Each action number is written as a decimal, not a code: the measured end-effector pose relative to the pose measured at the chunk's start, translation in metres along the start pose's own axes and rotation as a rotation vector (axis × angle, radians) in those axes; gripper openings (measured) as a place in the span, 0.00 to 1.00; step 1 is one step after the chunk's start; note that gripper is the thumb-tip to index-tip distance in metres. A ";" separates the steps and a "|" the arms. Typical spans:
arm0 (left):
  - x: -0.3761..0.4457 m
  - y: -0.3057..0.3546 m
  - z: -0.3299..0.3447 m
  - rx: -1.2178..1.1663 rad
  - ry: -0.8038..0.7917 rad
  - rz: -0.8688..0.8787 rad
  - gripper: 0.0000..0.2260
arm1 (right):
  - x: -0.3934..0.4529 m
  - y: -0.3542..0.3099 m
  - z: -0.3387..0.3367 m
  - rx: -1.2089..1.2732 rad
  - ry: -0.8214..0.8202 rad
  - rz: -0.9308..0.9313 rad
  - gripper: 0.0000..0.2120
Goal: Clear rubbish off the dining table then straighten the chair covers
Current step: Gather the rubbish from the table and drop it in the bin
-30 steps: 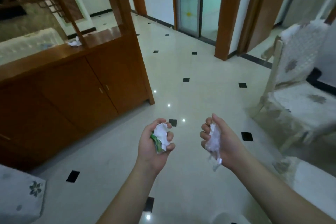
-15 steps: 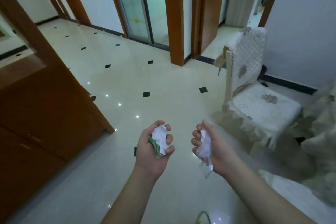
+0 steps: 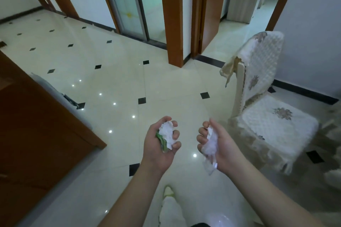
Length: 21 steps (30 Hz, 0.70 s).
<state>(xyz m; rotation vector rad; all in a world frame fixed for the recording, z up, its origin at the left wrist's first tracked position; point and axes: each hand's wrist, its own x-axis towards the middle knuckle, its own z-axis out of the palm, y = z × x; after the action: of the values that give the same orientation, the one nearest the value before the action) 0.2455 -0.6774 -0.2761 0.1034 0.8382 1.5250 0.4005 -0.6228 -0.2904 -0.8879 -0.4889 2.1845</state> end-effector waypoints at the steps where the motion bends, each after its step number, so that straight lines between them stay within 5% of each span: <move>1: 0.017 0.011 -0.001 0.002 -0.010 0.003 0.07 | 0.019 -0.005 0.005 0.000 0.001 -0.006 0.09; 6: 0.096 0.073 0.008 -0.014 -0.055 0.001 0.06 | 0.101 -0.045 0.041 0.043 -0.018 -0.059 0.22; 10: 0.161 0.111 0.038 0.063 -0.168 -0.033 0.07 | 0.155 -0.084 0.063 0.027 0.035 -0.144 0.10; 15: 0.243 0.127 0.064 0.072 -0.213 -0.109 0.08 | 0.207 -0.122 0.055 0.094 0.057 -0.212 0.21; 21: 0.351 0.106 0.102 0.132 -0.200 -0.272 0.08 | 0.281 -0.191 0.022 0.107 0.195 -0.250 0.09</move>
<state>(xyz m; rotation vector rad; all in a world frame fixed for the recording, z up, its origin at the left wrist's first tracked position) 0.1536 -0.3083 -0.2886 0.2261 0.7589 1.1835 0.3335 -0.2891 -0.2925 -0.9181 -0.3631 1.8591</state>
